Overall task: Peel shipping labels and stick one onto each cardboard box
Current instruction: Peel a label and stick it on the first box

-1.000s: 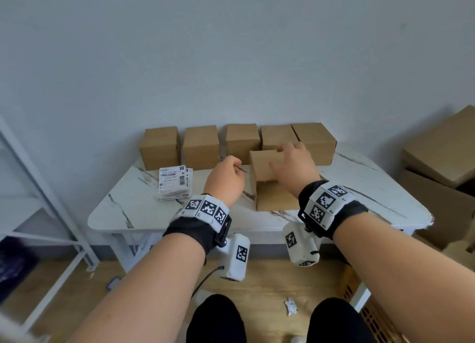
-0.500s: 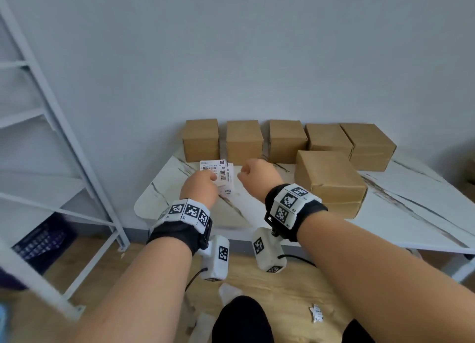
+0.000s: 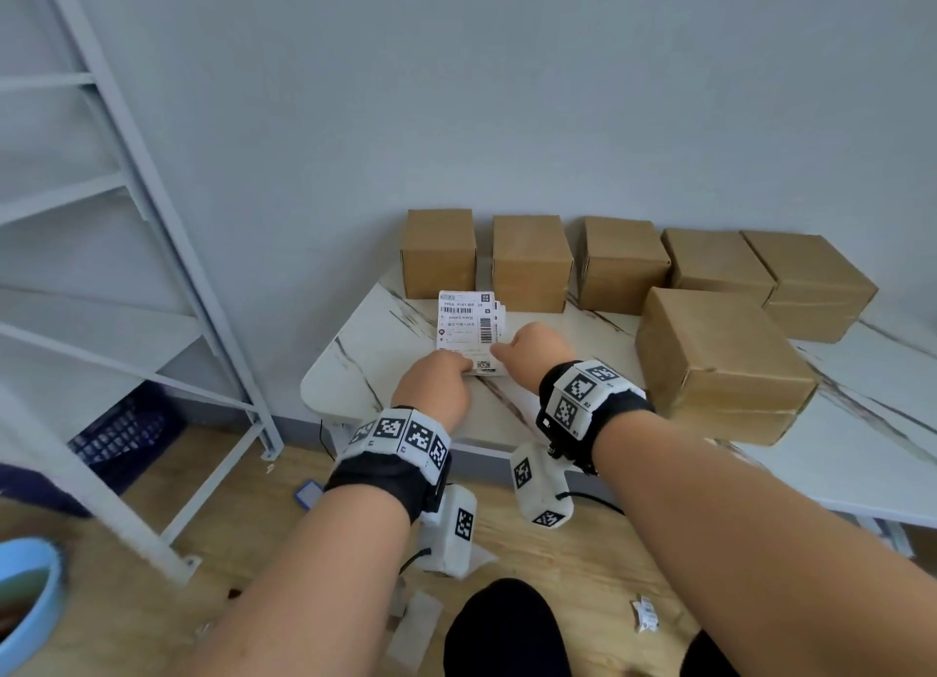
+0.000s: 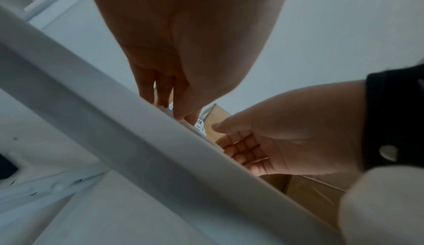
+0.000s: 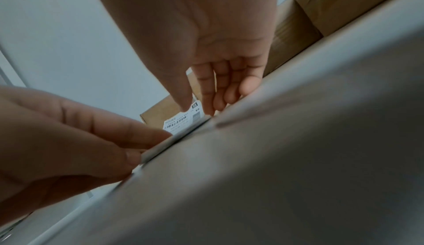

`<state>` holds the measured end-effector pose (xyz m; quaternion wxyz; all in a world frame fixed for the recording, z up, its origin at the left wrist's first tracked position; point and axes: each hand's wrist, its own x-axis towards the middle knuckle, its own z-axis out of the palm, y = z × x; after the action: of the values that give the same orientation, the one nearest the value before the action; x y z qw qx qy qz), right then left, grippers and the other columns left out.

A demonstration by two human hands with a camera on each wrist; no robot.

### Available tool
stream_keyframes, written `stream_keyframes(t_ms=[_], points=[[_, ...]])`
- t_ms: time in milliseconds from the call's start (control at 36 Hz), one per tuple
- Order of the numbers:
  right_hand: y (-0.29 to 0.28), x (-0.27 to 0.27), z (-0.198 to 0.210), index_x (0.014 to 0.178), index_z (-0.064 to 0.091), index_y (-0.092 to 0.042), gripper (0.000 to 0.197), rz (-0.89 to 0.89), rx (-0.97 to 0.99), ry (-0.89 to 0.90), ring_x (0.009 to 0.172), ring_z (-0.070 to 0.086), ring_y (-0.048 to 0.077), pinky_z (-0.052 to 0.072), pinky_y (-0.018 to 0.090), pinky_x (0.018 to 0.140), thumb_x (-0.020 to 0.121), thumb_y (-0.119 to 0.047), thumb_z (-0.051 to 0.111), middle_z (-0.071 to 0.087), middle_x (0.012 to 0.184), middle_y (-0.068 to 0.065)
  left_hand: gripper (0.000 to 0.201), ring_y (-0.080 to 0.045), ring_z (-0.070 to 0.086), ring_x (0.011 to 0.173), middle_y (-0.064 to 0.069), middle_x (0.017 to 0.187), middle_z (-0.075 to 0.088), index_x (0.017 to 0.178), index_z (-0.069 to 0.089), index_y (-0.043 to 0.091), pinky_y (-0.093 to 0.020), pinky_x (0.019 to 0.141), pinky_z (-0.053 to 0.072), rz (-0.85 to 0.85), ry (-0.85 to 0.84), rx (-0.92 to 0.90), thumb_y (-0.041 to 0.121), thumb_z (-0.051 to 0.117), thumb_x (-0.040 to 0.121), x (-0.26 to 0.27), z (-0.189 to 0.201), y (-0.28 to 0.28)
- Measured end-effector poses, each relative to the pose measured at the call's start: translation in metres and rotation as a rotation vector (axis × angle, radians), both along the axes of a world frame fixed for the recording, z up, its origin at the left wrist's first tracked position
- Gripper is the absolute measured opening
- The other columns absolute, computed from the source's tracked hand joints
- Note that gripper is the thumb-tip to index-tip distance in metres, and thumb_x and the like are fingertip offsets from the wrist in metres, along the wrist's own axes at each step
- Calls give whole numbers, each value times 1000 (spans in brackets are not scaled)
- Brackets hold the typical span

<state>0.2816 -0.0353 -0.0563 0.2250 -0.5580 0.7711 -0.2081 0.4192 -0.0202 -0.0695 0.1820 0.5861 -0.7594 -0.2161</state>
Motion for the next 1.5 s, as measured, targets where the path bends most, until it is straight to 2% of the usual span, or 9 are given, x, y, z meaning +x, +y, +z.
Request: stream_keyframes(t_ms=[194, 472, 556, 778, 917, 1111, 1222, 1333, 1500], points=[[-3, 6, -6, 61, 42, -17, 38, -20, 25, -18, 52, 43, 15, 30, 25, 45, 87, -34, 64, 43, 60, -1, 46, -25, 51, 126, -5, 137, 55, 128, 61, 18, -32, 106, 39, 35, -3, 0, 1, 41, 91, 3, 4, -5], [0, 11, -5, 71, 50, -14, 30, -55, 33, 0, 75, 57, 25, 39, 26, 51, 79, -32, 72, 59, 82, 7, 36, -24, 58, 117, -6, 125, 65, 118, 68, 15, -29, 101, 43, 92, 66, -107, 4, 49, 90, 1, 1, -3], [-2, 12, -8, 85, 58, -10, 26, -77, 16, -63, 76, 60, 24, 42, 28, 53, 75, -28, 75, 62, 84, 5, 33, -24, 59, 115, -7, 123, 65, 118, 68, 14, -29, 99, 44, 101, 72, -135, 5, 53, 89, 0, -1, -2], [3, 1, -2, 83, 54, -12, 13, -86, -56, -159, 74, 57, 18, 41, 22, 51, 84, -8, 67, 56, 73, 0, 32, -22, 58, 114, -6, 124, 64, 119, 66, 15, -29, 98, 44, 106, 80, -137, 8, 58, 89, -3, -1, 1], [6, -4, -2, 81, 61, -11, 8, -73, -84, -167, 85, 67, 24, 48, 26, 59, 89, -13, 61, 70, 90, 7, 33, -23, 56, 118, -6, 130, 60, 121, 64, 14, -30, 99, 44, 95, 85, -121, 7, 53, 91, -5, 3, 4], [17, -13, 13, 68, 54, -11, 22, -78, -177, -170, 67, 56, 24, 50, 33, 63, 90, -12, 55, 59, 71, 8, 34, -25, 55, 118, -8, 131, 57, 128, 59, 16, -30, 97, 45, 122, 135, -201, 13, 48, 96, -7, 10, 5], [29, -19, 28, 75, 60, -3, 16, -85, -278, -285, 66, 56, 23, 57, 43, 70, 88, -11, 56, 58, 73, 11, 45, -25, 55, 116, -7, 131, 54, 141, 44, 28, -35, 95, 50, 129, 244, -217, 18, 46, 98, -12, 18, 5], [45, -33, 46, 86, 67, -2, 15, -81, -334, -393, 61, 59, 19, 55, 37, 63, 92, -13, 58, 62, 70, 7, 50, -22, 59, 108, -3, 125, 58, 146, 30, 40, -37, 90, 52, 113, 355, -204, 27, 41, 99, -26, 35, 13], [77, -58, 71, 83, 64, -4, 14, -81, -421, -536, 51, 52, 14, 45, 24, 48, 93, -10, 57, 57, 64, 3, 36, -17, 63, 94, 1, 108, 67, 129, 59, 27, -25, 83, 49, 53, 585, -257, 23, 56, 94, -58, 63, 31]])
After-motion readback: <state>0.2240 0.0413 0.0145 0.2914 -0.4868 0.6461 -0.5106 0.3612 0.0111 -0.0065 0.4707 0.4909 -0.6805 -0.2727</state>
